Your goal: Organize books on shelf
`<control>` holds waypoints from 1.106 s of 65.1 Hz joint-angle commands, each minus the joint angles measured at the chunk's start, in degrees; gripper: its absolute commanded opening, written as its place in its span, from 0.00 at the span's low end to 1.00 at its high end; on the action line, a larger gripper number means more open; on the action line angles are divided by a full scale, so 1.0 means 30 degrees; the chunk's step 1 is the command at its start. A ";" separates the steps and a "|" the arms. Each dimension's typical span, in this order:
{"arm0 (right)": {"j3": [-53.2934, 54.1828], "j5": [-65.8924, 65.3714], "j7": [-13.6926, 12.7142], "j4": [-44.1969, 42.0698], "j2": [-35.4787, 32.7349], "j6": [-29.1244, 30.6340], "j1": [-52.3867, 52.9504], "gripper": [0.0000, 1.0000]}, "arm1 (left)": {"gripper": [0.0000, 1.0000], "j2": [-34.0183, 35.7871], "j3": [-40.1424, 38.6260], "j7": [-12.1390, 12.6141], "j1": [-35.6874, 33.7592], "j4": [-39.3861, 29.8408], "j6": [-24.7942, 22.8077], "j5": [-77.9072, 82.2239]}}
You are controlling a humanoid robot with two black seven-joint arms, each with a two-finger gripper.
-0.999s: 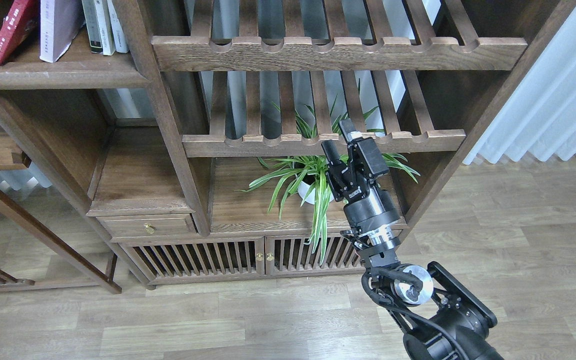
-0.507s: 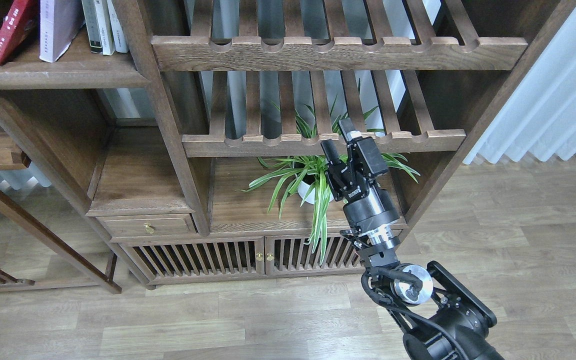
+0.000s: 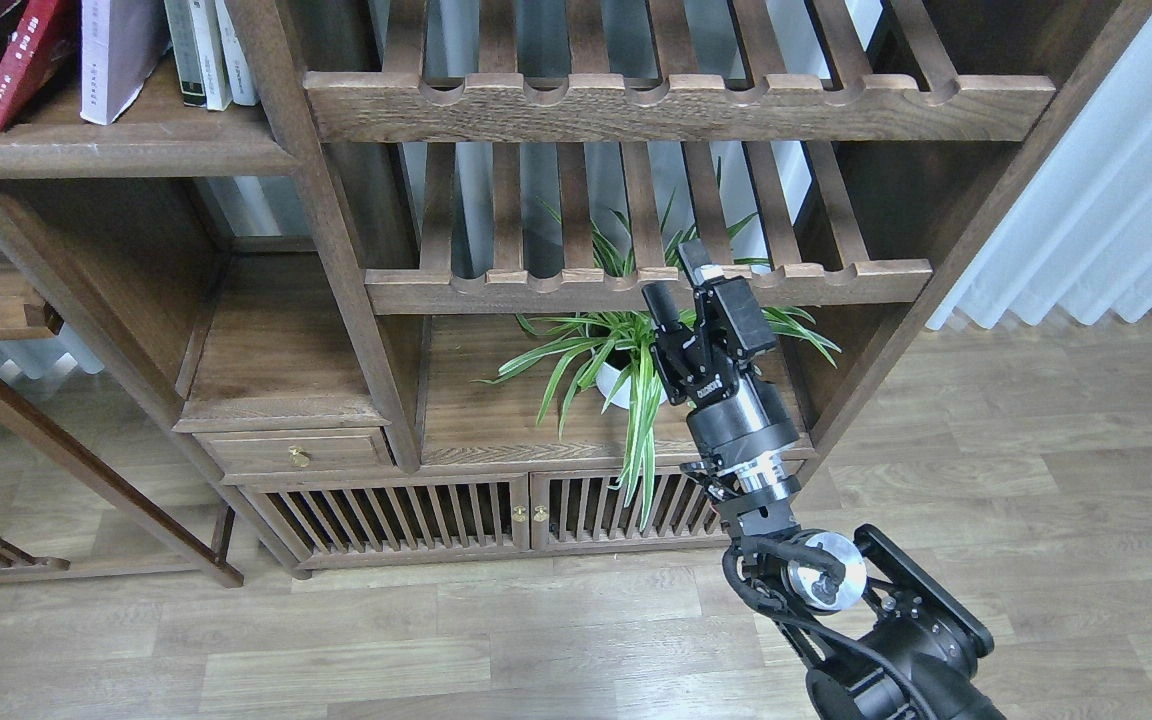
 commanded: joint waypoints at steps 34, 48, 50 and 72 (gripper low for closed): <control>0.0002 -0.0001 0.0023 -0.0001 0.0000 0.0000 0.0010 0.80 | 0.12 -0.0163 0.0269 -0.0213 -0.0038 -0.0082 -0.0209 -0.0031; 0.0031 -0.0001 0.0023 -0.0001 0.0000 0.0000 0.0039 0.80 | 0.31 -0.0192 0.0357 -0.0066 -0.0038 -0.0082 -0.0092 -0.0031; 0.0031 -0.0001 0.0023 -0.0001 0.0000 0.0000 0.0039 0.80 | 0.34 -0.0193 0.0357 -0.0066 -0.0038 -0.0082 -0.0062 -0.0031; 0.0031 -0.0001 0.0023 -0.0001 0.0000 0.0000 0.0068 0.80 | 0.42 -0.0397 0.0181 -0.0272 0.0080 -0.0521 -0.0238 -0.0470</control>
